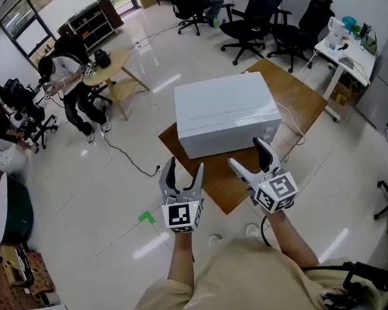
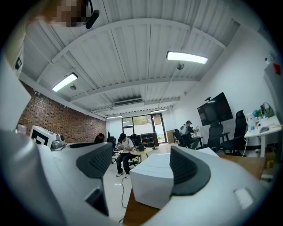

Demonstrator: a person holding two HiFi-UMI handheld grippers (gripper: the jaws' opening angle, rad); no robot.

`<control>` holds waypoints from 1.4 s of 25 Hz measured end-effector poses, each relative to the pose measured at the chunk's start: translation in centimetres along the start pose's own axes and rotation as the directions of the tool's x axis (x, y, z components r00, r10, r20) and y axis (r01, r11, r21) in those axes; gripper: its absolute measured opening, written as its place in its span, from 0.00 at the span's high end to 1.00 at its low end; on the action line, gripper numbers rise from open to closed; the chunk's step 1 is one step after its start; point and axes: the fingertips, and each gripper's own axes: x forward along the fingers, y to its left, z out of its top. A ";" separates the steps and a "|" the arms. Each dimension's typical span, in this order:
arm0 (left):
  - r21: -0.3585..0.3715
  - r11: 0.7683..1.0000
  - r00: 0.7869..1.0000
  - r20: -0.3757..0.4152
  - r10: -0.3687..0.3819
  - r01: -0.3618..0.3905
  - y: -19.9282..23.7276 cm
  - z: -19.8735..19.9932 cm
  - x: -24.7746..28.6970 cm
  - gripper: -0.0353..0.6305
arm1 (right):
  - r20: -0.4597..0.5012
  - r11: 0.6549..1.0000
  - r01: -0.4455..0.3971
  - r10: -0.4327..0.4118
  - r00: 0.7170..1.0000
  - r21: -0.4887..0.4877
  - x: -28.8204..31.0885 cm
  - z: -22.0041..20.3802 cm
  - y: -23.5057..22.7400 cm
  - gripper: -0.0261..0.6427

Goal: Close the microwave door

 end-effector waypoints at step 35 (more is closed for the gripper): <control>-0.085 0.996 0.998 0.062 -0.015 0.020 2.2 2.0 -3.5 0.49 | 0.048 0.991 0.101 -0.097 0.994 -0.086 -1.4 1.5 3.9 0.39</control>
